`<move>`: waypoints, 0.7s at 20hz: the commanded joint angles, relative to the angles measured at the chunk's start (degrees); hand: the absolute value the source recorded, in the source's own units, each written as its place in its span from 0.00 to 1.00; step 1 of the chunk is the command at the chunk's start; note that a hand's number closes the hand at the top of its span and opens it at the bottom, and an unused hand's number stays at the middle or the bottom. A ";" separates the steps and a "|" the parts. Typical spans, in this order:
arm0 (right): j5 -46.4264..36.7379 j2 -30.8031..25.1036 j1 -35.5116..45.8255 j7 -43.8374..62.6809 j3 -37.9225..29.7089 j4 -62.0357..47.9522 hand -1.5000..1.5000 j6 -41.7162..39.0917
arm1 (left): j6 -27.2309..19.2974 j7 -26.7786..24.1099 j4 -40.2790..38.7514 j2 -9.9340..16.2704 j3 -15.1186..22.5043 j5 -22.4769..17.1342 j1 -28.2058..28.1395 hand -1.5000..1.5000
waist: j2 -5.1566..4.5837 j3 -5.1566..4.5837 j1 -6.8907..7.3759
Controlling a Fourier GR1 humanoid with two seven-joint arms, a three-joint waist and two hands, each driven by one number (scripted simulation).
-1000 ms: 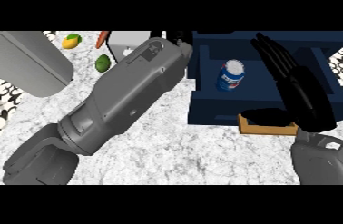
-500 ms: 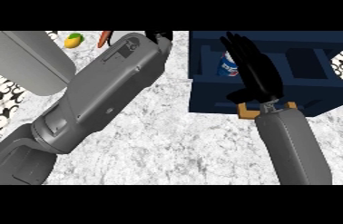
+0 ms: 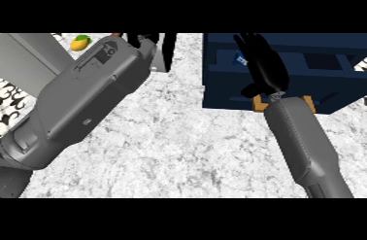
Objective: Pick up the can, place it into the drawer and close the drawer
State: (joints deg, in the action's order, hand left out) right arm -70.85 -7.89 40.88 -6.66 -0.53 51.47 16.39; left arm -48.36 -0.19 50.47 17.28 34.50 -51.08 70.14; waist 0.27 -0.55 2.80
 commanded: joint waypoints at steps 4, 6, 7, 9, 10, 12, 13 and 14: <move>-1.48 -0.45 4.50 -2.34 -3.78 -15.56 0.00 12.29 | 1.54 0.45 2.73 2.71 -1.47 1.29 -3.04 0.00 | -1.27 0.64 0.11; -2.73 1.42 6.56 0.22 -3.76 -18.09 0.00 13.66 | -1.09 3.26 6.17 3.71 -0.90 1.89 -2.41 0.00 | -0.84 0.64 0.49; -2.23 -0.10 6.36 -1.38 -4.80 -19.14 0.00 15.68 | 1.24 0.98 7.86 4.55 -1.32 1.69 -6.29 0.00 | -1.00 0.62 0.83; -1.72 -0.13 11.26 -1.12 -6.06 -22.21 0.00 15.01 | 0.41 4.91 5.38 5.05 -1.83 1.92 -0.39 0.00 | -1.39 0.70 0.80; -1.31 -1.50 11.75 -2.12 -7.09 -23.88 0.00 16.26 | 0.59 2.76 7.37 4.53 -1.53 2.34 -3.86 0.00 | -1.41 0.67 1.19; -2.57 -1.13 15.00 0.42 -7.34 -26.12 0.00 16.89 | 0.69 4.67 9.13 5.44 -1.96 2.07 -4.13 0.00 | -1.26 0.64 1.23; -1.90 -1.66 14.05 -2.01 -7.92 -27.60 0.00 19.12 | 0.46 5.87 9.49 7.08 -1.25 2.87 -3.41 0.00 | -1.41 0.70 1.69; -3.05 -0.64 13.03 -0.83 -7.61 -28.76 0.00 22.08 | -0.52 3.26 10.86 4.62 -1.13 3.30 -5.79 0.00 | -1.51 0.67 1.62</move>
State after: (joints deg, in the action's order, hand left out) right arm -73.61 -9.55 53.31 -8.47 -6.65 28.67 33.03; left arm -47.94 3.47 58.65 22.43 33.06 -48.77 66.17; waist -0.23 -0.65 3.99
